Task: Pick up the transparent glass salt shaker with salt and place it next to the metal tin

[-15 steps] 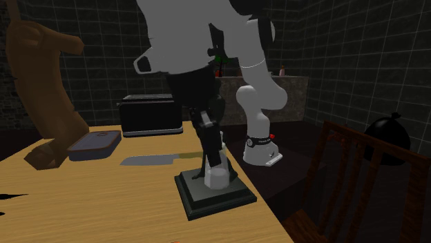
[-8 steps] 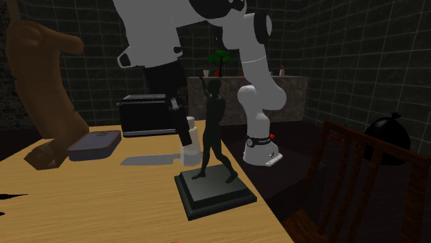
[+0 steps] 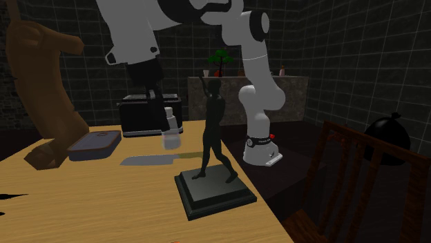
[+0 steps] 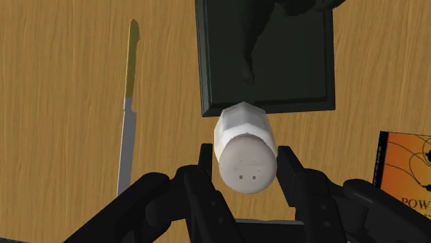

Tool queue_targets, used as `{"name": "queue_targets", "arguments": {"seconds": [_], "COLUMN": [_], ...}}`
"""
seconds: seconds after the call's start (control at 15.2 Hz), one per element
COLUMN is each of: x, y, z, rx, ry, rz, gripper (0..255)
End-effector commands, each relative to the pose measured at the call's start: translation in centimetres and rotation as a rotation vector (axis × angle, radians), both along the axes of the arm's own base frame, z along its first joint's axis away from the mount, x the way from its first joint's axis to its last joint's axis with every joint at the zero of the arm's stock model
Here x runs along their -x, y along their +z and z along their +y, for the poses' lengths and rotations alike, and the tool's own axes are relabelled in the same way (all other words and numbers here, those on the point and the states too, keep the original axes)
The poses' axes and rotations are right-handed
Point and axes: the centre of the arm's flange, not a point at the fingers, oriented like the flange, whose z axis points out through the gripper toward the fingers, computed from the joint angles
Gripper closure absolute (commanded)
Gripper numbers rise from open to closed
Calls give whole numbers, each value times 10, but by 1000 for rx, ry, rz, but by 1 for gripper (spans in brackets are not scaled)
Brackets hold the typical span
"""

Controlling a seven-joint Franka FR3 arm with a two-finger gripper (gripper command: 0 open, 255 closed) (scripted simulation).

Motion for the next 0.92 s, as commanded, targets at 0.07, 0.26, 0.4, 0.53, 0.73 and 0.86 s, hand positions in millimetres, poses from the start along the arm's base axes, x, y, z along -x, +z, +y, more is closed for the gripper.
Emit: {"name": "queue_targets", "arguments": {"seconds": [0.07,0.26,0.4,0.53,0.73,0.86], "x": [-4,-7,-9,-11,-15,-17], "y": [6,10,13,16,20,22], "z": [-42,-81,-107,-134,-173,-199], "rx": [0,0,0,0,0,0], "ry": [1,1,1,1,1,1], "rz": [0,0,0,0,0,0], "gripper": [255,255,255,255,255,255]}}
